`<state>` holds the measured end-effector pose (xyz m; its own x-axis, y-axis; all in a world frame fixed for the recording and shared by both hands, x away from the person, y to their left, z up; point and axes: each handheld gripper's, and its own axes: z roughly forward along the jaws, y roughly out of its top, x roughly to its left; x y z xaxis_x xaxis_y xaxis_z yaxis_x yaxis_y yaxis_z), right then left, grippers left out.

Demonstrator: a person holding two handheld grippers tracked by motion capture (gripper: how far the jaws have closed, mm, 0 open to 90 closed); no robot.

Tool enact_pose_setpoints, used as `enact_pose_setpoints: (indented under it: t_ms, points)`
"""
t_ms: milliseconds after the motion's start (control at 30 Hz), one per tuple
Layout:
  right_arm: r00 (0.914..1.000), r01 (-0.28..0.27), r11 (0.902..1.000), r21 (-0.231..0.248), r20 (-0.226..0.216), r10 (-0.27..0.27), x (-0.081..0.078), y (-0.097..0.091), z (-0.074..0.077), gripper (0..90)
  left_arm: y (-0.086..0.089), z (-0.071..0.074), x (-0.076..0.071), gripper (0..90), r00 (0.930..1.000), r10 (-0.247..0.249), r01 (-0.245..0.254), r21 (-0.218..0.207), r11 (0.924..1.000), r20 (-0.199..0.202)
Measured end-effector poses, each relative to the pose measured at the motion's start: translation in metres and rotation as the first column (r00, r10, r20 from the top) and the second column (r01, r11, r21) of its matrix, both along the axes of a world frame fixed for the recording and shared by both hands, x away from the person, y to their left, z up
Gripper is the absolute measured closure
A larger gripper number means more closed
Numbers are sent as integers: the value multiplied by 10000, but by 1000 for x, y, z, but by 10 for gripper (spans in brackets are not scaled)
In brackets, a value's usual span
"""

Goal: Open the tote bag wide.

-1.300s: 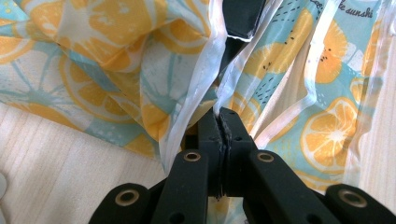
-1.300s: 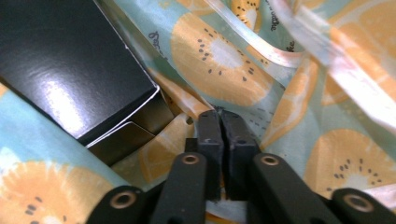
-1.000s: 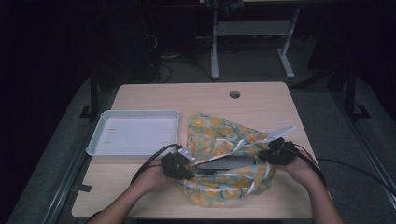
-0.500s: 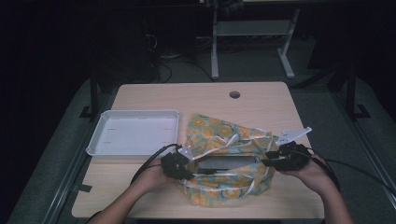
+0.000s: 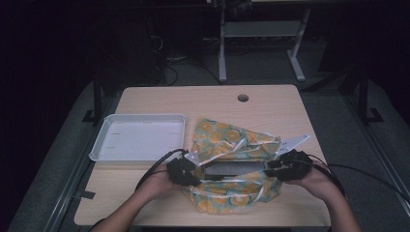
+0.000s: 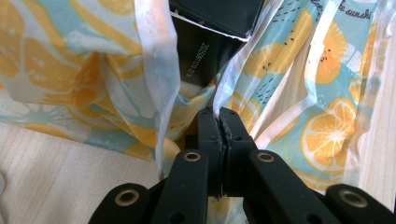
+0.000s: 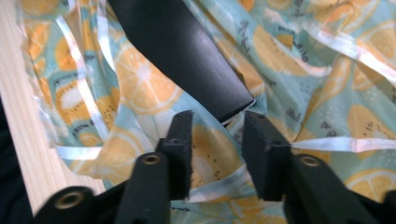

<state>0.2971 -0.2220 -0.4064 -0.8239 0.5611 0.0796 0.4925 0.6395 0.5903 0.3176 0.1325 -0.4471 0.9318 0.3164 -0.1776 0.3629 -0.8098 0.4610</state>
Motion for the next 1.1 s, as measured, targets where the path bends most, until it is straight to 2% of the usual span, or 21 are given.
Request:
enact_pose_setpoints:
  t_ms: [133, 200, 500, 567, 633, 667, 733, 900, 1000, 1100]
  points:
    - [9999, -103, 9996, -254, -11, 103, 1, 0, -3, 835, 0, 0, 0, 883, 10000, -7, 7, -15, 10000, -9]
    - [9998, -204, 9994, -274, -20, 203, 0, -1, -2, 893, 0, 0, 0, 883, 10000, -1, 1, -12, 10000, -2]
    - [9993, -362, 9992, -192, 4, 362, -7, -3, 2, 896, 0, 0, 0, 883, 10000, -34, 34, 24, 10000, -10]
    - [9990, -346, 9994, 9, 268, 346, -9, -5, 5, 796, 0, 0, 0, 883, 10000, -11, 11, 5, 10000, -59]
    - [9989, -368, 9990, 267, 295, 361, -7, -5, 9, 706, 0, 0, 0, 883, 10000, -14, 14, 5, 10000, -88]
    - [9983, -404, 9987, 324, 439, 390, -7, -4, 9, 686, 0, 0, 0, 883, 10000, -16, 16, 1, 10000, -69]
    - [9981, -469, 9985, 288, 420, 456, -5, 0, 9, 659, 0, 0, 0, 882, 10000, -1, 1, -14, 10000, -27]
    - [9972, -526, 9986, -98, 526, 530, 0, 5, 1, 568, 0, 0, 0, 883, 10000, -50, 50, -35, 10000, -55]
    - [9975, -617, 9981, -29, 348, 618, 1, 3, -2, 525, 0, 0, 0, 883, 10000, -55, 55, -31, 10000, -66]
    - [9972, -726, 9973, -68, 199, 727, 1, 1, -6, 529, 0, 0, 0, 883, 10000, -48, 48, -30, 10000, -56]
